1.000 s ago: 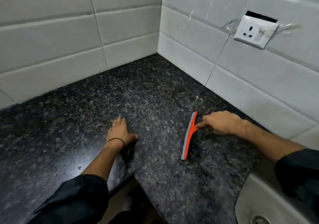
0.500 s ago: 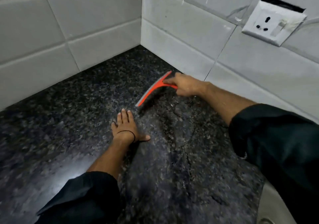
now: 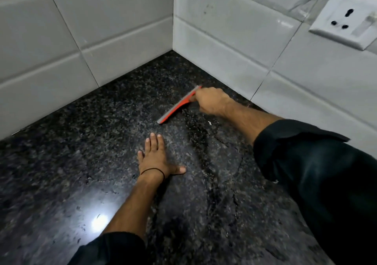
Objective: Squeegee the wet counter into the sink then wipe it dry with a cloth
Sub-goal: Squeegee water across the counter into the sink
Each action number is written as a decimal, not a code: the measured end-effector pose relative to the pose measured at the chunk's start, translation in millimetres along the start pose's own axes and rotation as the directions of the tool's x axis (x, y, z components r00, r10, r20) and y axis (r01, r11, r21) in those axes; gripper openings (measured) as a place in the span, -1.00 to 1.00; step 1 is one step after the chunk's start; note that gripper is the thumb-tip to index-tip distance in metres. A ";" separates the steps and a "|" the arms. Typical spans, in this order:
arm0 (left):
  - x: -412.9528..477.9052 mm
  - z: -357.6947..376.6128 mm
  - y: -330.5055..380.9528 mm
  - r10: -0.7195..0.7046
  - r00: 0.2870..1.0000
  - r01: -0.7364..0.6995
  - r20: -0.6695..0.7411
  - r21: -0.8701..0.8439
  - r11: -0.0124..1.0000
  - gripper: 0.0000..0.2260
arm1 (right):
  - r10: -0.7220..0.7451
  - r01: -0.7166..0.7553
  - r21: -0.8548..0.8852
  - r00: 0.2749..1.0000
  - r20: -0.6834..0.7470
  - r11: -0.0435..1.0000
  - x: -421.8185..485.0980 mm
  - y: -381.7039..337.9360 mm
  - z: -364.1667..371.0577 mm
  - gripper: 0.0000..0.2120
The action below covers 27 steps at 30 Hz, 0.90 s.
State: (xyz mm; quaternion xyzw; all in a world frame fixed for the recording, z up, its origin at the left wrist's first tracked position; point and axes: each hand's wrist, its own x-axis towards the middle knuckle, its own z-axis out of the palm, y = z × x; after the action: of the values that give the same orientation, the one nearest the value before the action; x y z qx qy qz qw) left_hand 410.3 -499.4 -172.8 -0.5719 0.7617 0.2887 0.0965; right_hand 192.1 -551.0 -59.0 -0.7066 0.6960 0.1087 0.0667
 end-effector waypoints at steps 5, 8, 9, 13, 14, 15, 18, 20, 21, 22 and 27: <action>-7.2 -3.7 -0.6 0.012 1.000 -0.013 -0.018 -0.040 0.999 0.30 | 0.042 -0.037 -0.050 0.995 0.096 0.998 -90.5 38.9 9.9 -0.67; -15.3 -6.3 4.5 -0.004 1.000 0.003 -0.031 -0.023 1.000 0.27 | 0.092 -0.082 -0.064 0.981 0.169 0.995 -146.3 64.0 18.5 -0.66; -18.0 -6.1 6.9 -0.010 0.999 0.009 -0.039 -0.017 1.000 0.24 | 0.105 -0.092 -0.077 0.977 0.188 0.993 -164.6 74.4 20.0 -0.63; -28.3 5.1 20.6 0.013 0.994 -0.014 -0.107 -0.006 1.000 0.04 | 0.124 -0.091 -0.133 0.955 0.270 0.987 -229.5 113.7 26.8 -0.44; -30.7 8.8 26.8 0.033 0.991 -0.035 -0.129 -0.011 0.999 -0.01 | 0.127 -0.096 -0.130 0.957 0.260 0.987 -241.4 120.0 28.1 -0.44; -32.1 10.9 33.1 0.053 0.989 -0.057 -0.139 -0.021 0.998 -0.04 | 0.127 -0.100 -0.126 0.964 0.232 0.987 -249.1 123.7 29.3 -0.47; -36.6 15.8 58.2 0.106 0.989 -0.110 -0.107 -0.030 0.994 -0.05 | 0.119 -0.113 -0.070 0.989 0.090 0.991 -253.0 127.3 29.1 -0.46; -38.2 20.5 72.2 0.113 0.992 -0.114 -0.060 -0.015 0.993 0.00 | 0.115 -0.116 -0.029 0.993 -0.008 0.993 -239.7 124.1 23.5 -0.41; -38.6 23.5 77.5 0.104 0.994 -0.104 -0.030 0.003 0.995 0.02 | 0.112 -0.113 -0.021 0.993 -0.045 0.993 -228.5 122.3 20.5 -0.42; -38.9 26.3 81.6 0.091 0.996 -0.091 0.000 0.034 0.995 0.03 | 0.111 -0.112 -0.017 0.991 -0.071 0.994 -215.0 120.1 17.2 -0.44; -33.3 28.2 86.7 0.061 0.997 -0.065 0.039 0.105 0.992 0.04 | 0.090 -0.098 -0.044 0.983 -0.159 0.994 -131.4 96.4 1.9 -0.62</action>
State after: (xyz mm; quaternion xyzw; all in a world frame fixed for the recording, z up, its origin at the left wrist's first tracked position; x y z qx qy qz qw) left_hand 335.7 -441.3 -151.3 -0.5365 0.7918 0.2609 0.1311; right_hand 94.7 -425.3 -22.9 -0.6809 0.7286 0.0738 -0.0116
